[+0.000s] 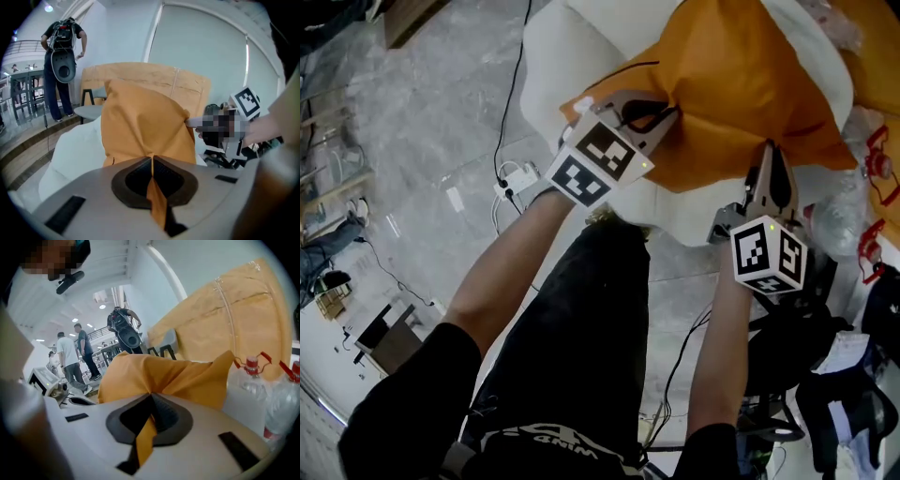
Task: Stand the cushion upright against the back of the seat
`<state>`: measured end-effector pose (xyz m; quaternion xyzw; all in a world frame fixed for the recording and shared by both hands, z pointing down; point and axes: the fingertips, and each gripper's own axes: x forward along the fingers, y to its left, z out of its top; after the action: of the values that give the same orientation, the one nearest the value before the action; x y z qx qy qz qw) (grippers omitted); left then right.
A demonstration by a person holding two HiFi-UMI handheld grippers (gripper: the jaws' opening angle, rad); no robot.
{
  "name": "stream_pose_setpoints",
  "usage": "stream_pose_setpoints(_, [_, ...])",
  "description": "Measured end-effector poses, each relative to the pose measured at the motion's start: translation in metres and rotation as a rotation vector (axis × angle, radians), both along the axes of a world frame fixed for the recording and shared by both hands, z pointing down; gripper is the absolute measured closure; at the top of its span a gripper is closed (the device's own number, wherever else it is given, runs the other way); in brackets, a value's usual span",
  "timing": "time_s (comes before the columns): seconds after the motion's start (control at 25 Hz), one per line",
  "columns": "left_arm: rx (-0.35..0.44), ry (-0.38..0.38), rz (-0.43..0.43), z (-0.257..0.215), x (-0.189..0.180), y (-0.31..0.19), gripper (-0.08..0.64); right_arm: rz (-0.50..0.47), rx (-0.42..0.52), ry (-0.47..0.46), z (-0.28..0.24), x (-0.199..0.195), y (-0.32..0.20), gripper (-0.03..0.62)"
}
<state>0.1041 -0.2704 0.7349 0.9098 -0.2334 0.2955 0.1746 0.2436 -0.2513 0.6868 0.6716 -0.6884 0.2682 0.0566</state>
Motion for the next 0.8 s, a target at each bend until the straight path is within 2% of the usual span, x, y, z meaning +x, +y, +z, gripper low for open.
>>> stream_pose_setpoints(0.16, [0.079, 0.051, -0.078, -0.010, 0.008, -0.034, 0.546, -0.028, 0.069, 0.059, -0.019, 0.007, -0.039, 0.565])
stream_pose_setpoints(0.4, [0.099, 0.111, -0.160, -0.017, 0.009, -0.068, 0.547, -0.085, 0.137, 0.133, -0.040, 0.003, -0.075, 0.565])
stream_pose_setpoints(0.6, [0.068, 0.107, -0.163, 0.007, 0.009, -0.074, 0.546, -0.134, 0.154, 0.218, -0.025, -0.003, -0.089, 0.565])
stream_pose_setpoints(0.8, [0.110, 0.114, -0.165, 0.014, 0.015, -0.083, 0.542, -0.116, 0.174, 0.217, -0.018, 0.005, -0.090, 0.564])
